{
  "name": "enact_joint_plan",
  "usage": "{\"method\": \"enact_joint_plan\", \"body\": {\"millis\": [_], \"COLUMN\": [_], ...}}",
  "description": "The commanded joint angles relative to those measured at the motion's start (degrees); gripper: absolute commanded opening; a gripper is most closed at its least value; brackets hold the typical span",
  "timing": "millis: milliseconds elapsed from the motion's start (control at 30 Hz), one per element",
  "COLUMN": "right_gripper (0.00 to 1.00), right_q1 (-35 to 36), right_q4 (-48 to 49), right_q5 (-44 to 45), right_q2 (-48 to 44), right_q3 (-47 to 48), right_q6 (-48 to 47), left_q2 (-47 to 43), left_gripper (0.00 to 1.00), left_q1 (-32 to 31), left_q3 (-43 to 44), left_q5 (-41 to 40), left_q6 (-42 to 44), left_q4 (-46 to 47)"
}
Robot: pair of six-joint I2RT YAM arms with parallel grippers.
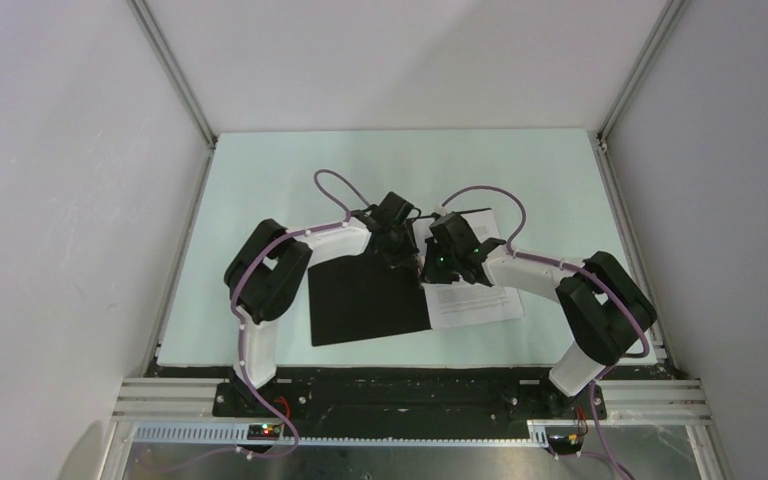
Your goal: Put the files into the folder
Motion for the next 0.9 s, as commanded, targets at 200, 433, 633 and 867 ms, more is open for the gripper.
{"method": "enact_joint_plan", "body": {"millis": [200,433,633,867], "right_gripper": [0.0,0.0,0.0,0.0], "right_q1": [-2.49,-2.76,-3.4,-2.18], "right_q4": [-8.11,-7.24,-7.01,-7.88], "right_q5": [-0.68,-0.83,0.21,4.19], "right_q2": [-2.29,-1.44,-2.0,-0.28], "right_q3": [-4.1,-6.1,-7.25,-7.16], "right_q6": [3.62,5.71,6.65,5.94], "left_q2": [6.82,7.39,7.48,7.53], "left_gripper": [0.0,0.0,0.0,0.0], "left_q1": [0.19,0.3,0.61,0.59], "left_q3": [-2.86,-2.93,-3.12,-3.18], "left_q5": [-9.66,-9.31,-9.31,-9.32], "left_q6": [2.36,2.07,2.07,1.99], "left_q4": [-7.41,-7.47,-7.47,-7.48]}}
